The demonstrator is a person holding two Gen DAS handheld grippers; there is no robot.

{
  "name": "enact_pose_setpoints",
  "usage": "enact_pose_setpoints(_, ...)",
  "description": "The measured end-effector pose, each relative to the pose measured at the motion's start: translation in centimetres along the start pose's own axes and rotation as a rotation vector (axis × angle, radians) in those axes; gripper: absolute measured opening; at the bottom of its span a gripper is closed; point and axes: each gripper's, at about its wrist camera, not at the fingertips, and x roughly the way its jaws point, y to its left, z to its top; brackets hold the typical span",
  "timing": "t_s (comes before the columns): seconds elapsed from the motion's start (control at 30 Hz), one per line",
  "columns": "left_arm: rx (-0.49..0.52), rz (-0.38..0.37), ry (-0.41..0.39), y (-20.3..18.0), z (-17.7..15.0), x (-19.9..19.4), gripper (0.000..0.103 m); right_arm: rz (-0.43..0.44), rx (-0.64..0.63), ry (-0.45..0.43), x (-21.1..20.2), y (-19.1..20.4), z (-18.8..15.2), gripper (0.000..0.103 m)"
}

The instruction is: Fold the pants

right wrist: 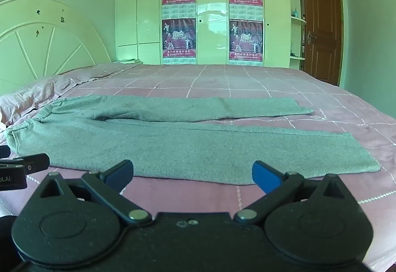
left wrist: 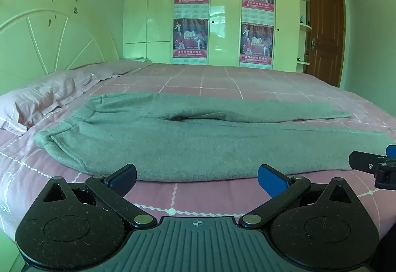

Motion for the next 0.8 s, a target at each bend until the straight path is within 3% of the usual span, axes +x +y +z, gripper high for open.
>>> enact_pose_setpoints(0.8,0.013,-0.004,0.021,-0.10,-0.31,0.47,0.103,-0.001,0.022,0.013,0.54,-0.21,-0.29,0.097)
